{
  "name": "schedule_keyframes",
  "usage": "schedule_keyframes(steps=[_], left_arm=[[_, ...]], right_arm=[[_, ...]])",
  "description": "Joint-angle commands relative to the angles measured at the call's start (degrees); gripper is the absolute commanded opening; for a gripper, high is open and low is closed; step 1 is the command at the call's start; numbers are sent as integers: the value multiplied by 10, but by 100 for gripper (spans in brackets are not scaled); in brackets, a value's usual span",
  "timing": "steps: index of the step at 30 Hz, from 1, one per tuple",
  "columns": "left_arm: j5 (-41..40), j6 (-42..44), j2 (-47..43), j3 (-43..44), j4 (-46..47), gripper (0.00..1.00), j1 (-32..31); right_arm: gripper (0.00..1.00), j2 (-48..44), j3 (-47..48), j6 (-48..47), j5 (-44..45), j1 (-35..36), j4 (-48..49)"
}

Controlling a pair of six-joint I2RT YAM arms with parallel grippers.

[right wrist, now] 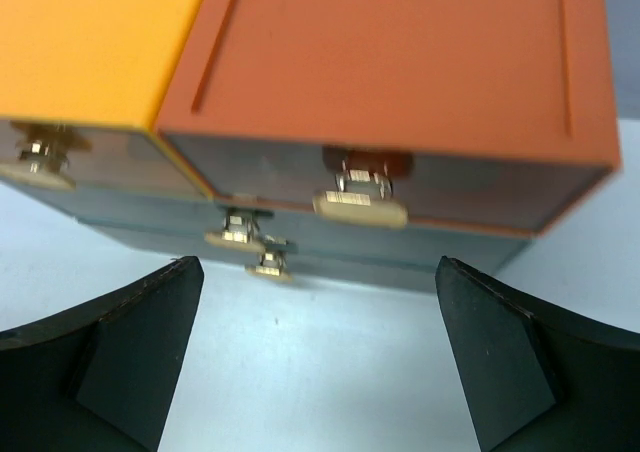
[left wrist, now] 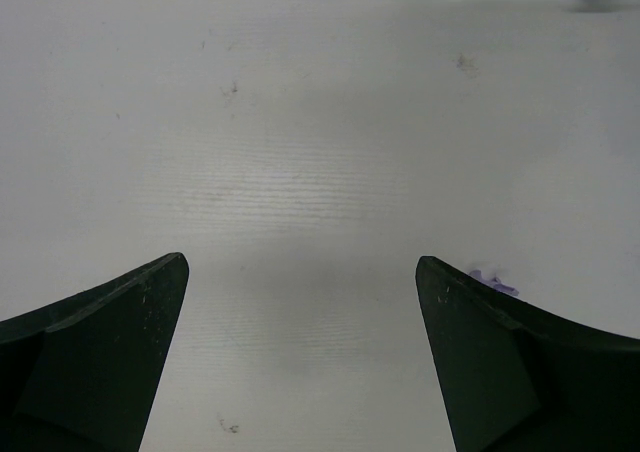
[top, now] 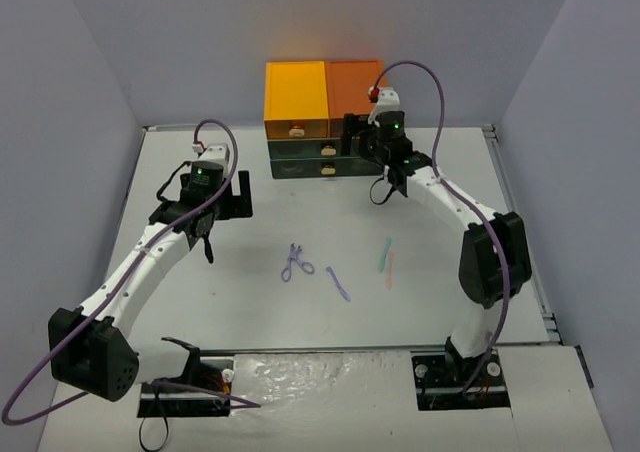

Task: Organize the makeup

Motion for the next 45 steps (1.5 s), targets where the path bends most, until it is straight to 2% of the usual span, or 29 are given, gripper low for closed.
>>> schedule_keyframes(steps=[1, 9, 12, 18, 27, 35, 40, 44, 45], left_arm=[[-8, -8, 50, 111, 58, 96, -35], [-12, -5, 200, 270, 86, 96, -71], [-19, -14, 250, 341, 91, 93, -83], [-48, -29, 346, 442, 87, 91, -100], [-93, -26, 435, 551, 70, 89, -102], [-115, -26, 480, 596, 60, 86, -101], [-124, -19, 501, 625, 51, 79, -101], [-129, -16, 507, 639, 49, 63, -101], [-130, -16, 506, 639, 49, 62, -101]], right_arm=[[100, -155, -45, 4, 10, -6, 24], [100, -340, -159, 7, 26, -7, -43], [100, -404, -189, 9, 34, -7, -75], [100, -477, -238, 15, 44, -7, -119], [100, -518, -265, 9, 52, -7, -151], [100, -512, -268, 7, 45, -8, -151], [100, -513, -273, 7, 43, -7, -151], [100, -513, -279, 8, 42, -7, -151], [100, -513, -279, 9, 42, -7, -151]])
